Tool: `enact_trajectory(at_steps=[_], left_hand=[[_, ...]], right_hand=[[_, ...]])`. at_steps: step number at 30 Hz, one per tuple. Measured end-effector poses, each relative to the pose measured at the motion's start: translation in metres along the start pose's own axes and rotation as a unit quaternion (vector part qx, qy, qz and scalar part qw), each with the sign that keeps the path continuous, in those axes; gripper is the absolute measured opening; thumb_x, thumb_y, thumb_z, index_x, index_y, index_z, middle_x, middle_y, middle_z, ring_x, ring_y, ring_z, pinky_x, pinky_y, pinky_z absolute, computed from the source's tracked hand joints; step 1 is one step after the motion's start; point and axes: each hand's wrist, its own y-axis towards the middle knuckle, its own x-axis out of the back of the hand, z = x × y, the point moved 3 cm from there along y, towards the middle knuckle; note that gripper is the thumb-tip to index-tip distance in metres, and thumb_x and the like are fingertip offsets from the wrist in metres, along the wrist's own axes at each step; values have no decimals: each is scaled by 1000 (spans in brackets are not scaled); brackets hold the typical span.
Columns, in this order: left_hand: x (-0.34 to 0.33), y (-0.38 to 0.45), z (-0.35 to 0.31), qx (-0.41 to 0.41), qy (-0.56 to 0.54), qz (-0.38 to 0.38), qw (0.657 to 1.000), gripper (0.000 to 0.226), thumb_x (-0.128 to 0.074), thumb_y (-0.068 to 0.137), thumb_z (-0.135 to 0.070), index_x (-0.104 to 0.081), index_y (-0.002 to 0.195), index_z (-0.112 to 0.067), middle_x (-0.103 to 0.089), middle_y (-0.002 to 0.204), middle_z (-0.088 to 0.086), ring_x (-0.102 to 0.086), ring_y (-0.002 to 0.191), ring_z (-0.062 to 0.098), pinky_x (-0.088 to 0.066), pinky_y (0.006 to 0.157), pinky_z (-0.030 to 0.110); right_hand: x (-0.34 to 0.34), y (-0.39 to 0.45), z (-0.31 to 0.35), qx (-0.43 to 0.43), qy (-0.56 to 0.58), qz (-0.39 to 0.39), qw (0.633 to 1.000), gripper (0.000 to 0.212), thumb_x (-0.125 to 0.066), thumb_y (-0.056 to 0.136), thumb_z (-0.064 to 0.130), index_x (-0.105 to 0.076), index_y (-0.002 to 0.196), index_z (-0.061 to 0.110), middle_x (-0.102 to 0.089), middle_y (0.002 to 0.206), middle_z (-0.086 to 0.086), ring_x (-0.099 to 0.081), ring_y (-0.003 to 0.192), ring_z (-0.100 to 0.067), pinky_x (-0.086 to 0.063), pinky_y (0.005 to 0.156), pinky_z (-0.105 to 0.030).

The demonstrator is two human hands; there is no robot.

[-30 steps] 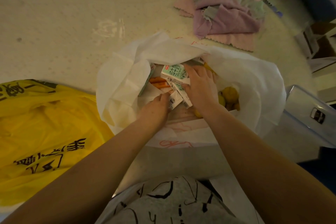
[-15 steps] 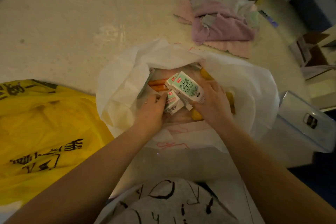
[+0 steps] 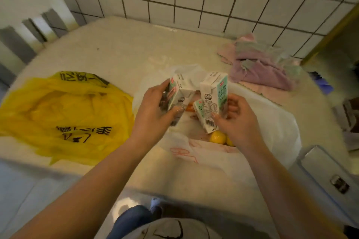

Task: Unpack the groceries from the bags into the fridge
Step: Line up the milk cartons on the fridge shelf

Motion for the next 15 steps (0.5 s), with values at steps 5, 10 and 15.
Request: enact_trajectory(at_steps=[5, 10, 15], left_hand=[[42, -58, -14, 57, -136, -74, 986, 64, -67, 81, -3, -38, 131, -30, -50, 127, -14, -54, 111, -5, -54, 76, 17], [100, -122, -10, 82, -154, -167, 971, 57, -67, 80, -4, -41, 111, -44, -52, 116, -22, -58, 103, -8, -51, 66, 12], [164, -184, 7, 115, -172, -264, 942, 56, -65, 80, -3, -44, 117, -39, -57, 118, -16, -62, 103, 2, -55, 71, 20]], right_hand=[[-29, -22, 31, 57, 37, 111, 992, 54, -79, 71, 17, -47, 109, 39, -57, 114, 13, -56, 109, -8, -48, 94, -33], [-86, -53, 65, 96, 102, 255, 957, 52, -78, 71, 13, -49, 100, 45, -57, 106, 26, -56, 105, 4, -48, 92, -24], [-156, -92, 109, 134, 136, 386, 903, 54, -78, 67, 15, -51, 107, 39, -59, 115, 18, -58, 110, -2, -47, 96, -26]])
